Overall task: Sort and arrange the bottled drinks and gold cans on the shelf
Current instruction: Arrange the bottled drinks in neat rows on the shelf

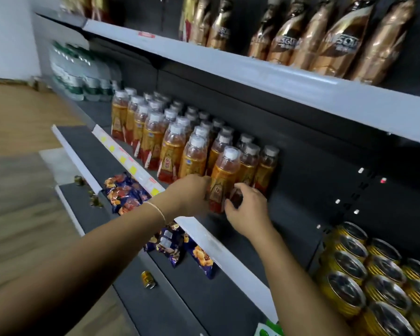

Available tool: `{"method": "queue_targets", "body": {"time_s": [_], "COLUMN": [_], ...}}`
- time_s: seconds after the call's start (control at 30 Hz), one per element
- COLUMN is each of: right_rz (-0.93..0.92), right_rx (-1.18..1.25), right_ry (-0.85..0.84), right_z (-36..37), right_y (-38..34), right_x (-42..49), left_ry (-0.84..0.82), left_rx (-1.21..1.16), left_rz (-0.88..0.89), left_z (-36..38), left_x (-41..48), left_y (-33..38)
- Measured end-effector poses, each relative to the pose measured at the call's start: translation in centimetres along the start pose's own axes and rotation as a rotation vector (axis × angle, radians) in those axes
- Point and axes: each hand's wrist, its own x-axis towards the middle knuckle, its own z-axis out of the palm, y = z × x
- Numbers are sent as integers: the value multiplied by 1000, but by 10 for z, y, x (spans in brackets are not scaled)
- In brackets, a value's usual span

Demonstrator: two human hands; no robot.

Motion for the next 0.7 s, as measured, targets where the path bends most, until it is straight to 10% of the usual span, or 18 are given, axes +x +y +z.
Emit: {"method": "queue_targets", "body": {"time_s": [0.7], "right_rz": [376], "right_rx": [473], "right_ry": [36], "right_z": [72], "right_y": [27], "right_x": [40], "left_ry": [-74], "left_rx": [-578], "left_rz": [-68], "left_z": [61], "left_x": [54], "left_y": [-45]}}
